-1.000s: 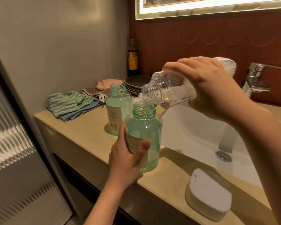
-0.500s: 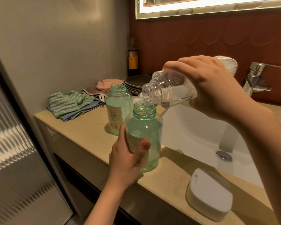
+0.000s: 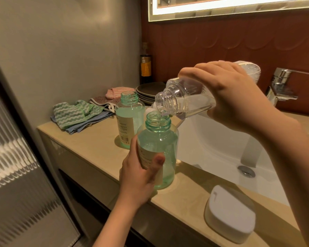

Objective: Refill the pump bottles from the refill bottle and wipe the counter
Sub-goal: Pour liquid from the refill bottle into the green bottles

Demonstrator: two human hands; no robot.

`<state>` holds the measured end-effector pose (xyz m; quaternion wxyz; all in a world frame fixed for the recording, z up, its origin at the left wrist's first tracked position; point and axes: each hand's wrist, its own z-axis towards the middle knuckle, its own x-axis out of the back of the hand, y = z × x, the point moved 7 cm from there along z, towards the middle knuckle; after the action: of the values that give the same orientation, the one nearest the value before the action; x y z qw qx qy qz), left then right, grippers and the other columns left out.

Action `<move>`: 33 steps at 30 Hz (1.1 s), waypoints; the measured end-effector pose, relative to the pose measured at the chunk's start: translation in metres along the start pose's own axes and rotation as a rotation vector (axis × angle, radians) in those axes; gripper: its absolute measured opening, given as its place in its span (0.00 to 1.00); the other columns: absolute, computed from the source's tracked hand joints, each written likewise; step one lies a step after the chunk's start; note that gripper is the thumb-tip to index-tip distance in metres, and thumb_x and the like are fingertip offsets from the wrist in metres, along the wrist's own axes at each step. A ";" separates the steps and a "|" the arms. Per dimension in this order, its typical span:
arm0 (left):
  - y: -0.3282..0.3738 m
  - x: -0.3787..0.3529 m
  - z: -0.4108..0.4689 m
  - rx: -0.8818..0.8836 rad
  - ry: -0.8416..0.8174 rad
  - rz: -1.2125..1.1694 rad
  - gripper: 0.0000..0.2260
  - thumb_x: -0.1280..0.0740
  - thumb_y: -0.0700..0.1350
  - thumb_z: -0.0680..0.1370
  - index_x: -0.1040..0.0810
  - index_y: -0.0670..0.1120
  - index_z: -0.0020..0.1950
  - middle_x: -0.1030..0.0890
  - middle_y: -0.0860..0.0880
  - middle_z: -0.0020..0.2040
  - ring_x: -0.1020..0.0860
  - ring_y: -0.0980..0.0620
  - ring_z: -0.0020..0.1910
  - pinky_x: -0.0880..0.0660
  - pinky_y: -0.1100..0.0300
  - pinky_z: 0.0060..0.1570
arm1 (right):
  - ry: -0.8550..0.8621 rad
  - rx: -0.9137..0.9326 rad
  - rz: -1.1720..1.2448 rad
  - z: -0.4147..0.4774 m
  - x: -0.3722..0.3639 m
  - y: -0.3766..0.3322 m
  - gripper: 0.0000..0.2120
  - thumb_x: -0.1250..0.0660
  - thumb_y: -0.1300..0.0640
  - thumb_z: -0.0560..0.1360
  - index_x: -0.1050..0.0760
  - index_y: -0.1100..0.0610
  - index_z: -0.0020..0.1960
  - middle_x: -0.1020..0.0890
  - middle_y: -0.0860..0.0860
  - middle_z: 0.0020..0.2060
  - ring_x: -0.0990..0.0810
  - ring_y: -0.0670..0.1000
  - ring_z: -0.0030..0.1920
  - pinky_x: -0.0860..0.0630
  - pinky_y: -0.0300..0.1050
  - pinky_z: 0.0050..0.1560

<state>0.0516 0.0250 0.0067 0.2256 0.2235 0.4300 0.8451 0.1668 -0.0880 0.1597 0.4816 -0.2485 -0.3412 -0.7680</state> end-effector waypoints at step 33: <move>-0.001 0.001 -0.002 0.017 0.008 0.001 0.37 0.46 0.81 0.59 0.34 0.63 0.61 0.22 0.63 0.53 0.22 0.56 0.55 0.25 0.49 0.55 | 0.015 0.016 -0.017 0.000 0.001 0.000 0.39 0.28 0.72 0.63 0.34 0.53 0.70 0.23 0.56 0.59 0.26 0.60 0.57 0.32 0.54 0.59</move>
<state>0.0501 0.0247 0.0055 0.2217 0.2225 0.4380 0.8423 0.1664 -0.0881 0.1602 0.4797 -0.2358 -0.3459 -0.7711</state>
